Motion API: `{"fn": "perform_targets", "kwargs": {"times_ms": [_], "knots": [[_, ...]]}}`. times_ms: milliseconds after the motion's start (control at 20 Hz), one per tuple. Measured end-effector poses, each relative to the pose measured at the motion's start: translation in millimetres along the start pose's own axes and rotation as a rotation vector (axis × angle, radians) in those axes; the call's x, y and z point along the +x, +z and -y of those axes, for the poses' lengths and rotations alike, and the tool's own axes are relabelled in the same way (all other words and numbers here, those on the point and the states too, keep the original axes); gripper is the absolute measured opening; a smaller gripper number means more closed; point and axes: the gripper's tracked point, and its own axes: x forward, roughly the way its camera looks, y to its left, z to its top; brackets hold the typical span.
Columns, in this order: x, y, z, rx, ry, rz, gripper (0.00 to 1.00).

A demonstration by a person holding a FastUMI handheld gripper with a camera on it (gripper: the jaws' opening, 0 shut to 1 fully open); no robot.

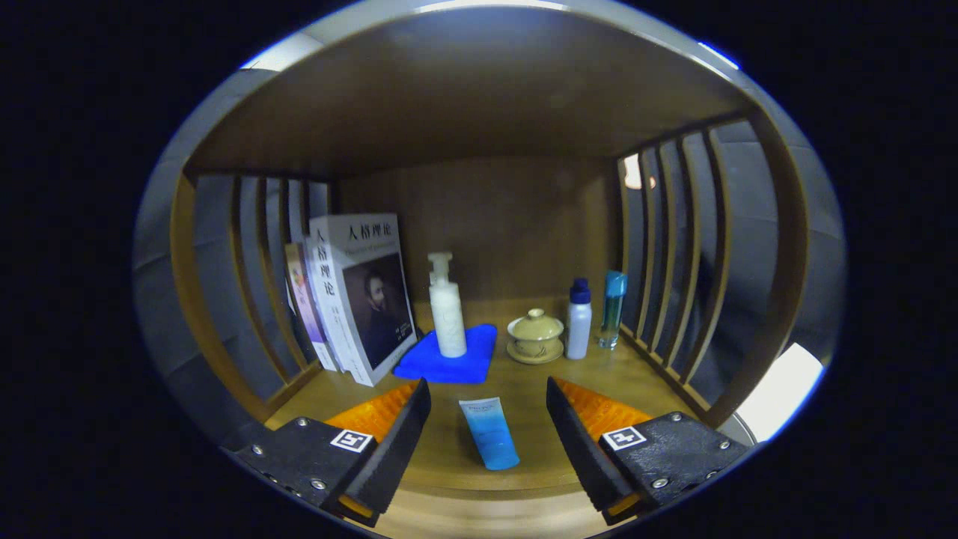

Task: Pull open the drawer, take out the items inside it, and place them on the countertop above the cabinet.

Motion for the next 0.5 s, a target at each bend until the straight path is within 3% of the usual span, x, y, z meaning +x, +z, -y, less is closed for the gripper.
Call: {"fn": "perform_targets", "kwargs": {"times_ms": [300, 500], "knots": [[-68.7, -12.7, -5.5, -0.075, -0.005, 0.102, 0.95], [-105.8, -24.9, -21.2, 0.001, 0.032, 0.160, 0.95]]}}
